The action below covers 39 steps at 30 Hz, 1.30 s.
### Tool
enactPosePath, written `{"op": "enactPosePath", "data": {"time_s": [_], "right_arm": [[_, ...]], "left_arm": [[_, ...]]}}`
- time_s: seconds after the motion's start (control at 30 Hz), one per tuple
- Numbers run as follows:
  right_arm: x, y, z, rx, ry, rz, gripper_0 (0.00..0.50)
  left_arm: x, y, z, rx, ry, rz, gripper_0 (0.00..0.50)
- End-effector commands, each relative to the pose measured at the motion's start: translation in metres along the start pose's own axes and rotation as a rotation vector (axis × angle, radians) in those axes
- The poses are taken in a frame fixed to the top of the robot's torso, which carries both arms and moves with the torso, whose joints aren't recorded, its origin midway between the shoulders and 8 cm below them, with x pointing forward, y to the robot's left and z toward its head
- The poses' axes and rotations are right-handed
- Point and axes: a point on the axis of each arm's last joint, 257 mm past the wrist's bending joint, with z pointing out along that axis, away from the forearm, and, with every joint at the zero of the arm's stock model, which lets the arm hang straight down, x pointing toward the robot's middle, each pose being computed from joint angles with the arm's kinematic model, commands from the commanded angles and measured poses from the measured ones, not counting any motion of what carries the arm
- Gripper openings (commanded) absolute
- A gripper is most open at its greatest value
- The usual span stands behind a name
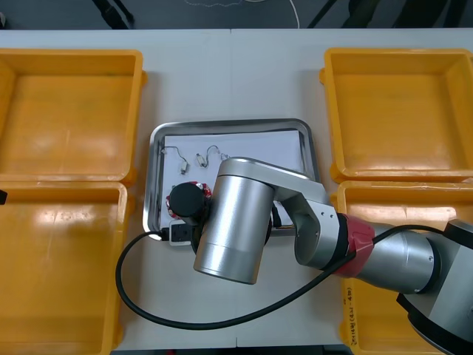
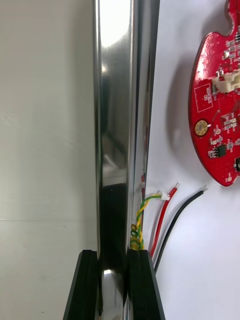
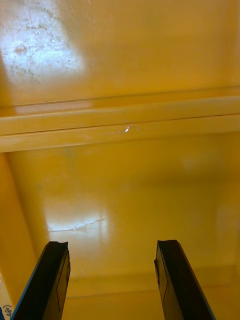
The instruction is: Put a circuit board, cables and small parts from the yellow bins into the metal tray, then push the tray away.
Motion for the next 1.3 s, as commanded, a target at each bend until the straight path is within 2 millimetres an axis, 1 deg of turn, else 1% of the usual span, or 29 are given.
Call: {"op": "enactPosePath", "data": {"time_s": [0.03,0.17,0.43,0.53,0.7,0.73,0.9,1.13,1.3], "right_arm": [[-0.022,-0.031,-0.020,0.057,-0.037,0.036,0.000],[-0.024,-0.042,-0.019,0.066,-0.026,0.050,0.000],[-0.024,-0.068,-0.010,0.078,-0.012,0.066,0.000],[-0.025,-0.076,-0.011,0.086,-0.013,0.066,0.000],[-0.023,-0.097,-0.013,0.117,0.002,0.063,0.000],[-0.024,-0.098,-0.012,0.118,0.003,0.063,0.000],[-0.025,-0.118,-0.015,0.153,0.000,0.060,0.000],[-0.027,-0.137,-0.015,0.182,-0.007,0.063,0.000],[-0.028,-0.156,-0.014,0.211,-0.015,0.068,0.000]], "left_arm": [[0.002,0.019,-0.015,-0.063,-0.011,-0.080,0.500],[0.002,0.019,-0.015,-0.063,-0.011,-0.080,0.500],[0.002,0.019,-0.015,-0.063,-0.011,-0.080,0.500],[0.002,0.019,-0.015,-0.063,-0.011,-0.080,0.500],[0.002,0.019,-0.015,-0.063,-0.011,-0.080,0.500],[0.002,0.019,-0.015,-0.063,-0.011,-0.080,0.500],[0.002,0.019,-0.015,-0.063,-0.011,-0.080,0.500],[0.002,0.019,-0.015,-0.063,-0.011,-0.080,0.500],[0.002,0.019,-0.015,-0.063,-0.011,-0.080,0.500]]}}
